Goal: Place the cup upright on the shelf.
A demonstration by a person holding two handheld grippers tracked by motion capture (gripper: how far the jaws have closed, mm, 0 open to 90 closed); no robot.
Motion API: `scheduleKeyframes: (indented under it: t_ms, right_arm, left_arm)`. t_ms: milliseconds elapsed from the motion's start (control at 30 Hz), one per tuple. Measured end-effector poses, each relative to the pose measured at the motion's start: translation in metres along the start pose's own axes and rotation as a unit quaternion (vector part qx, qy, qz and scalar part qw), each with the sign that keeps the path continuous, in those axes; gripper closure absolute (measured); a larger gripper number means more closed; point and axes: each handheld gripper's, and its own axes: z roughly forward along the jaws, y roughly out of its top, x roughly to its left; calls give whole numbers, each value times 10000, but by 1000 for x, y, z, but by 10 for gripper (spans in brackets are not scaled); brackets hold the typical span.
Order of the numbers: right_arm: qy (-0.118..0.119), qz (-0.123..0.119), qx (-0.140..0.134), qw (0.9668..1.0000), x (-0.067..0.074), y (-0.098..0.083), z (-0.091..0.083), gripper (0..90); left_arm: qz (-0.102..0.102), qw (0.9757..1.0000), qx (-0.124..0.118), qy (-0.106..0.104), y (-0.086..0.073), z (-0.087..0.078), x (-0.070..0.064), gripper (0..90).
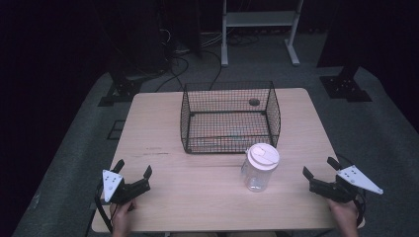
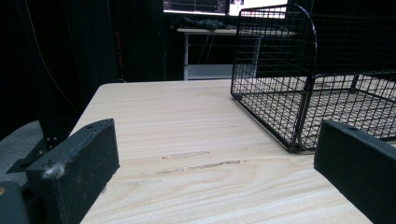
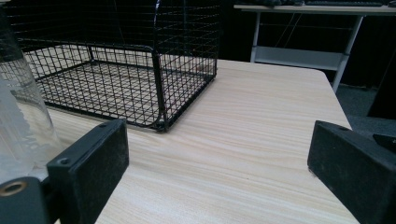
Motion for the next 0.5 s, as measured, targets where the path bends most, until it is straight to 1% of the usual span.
scheduleKeyframes:
  t_ms: [233, 367, 433, 500]
  right_arm:
    - [10, 1, 25, 10000, 0, 0, 1, 47]
    - [52, -47, 31, 10000, 3, 1, 1, 47]
    - [77, -78, 34, 9999, 6, 1, 2, 47]
    - [138, -202, 43, 9997, 11, 4, 3, 47]
  left_arm:
    - [-10, 10000, -9, 5, 0, 0, 0, 0]
    - [-15, 10000, -9, 10, 0, 0, 0, 0]
    - [-12, 10000, -6, 10, 0, 0, 0, 0]
    - [-11, 10000, -12, -5, 0, 0, 0, 0]
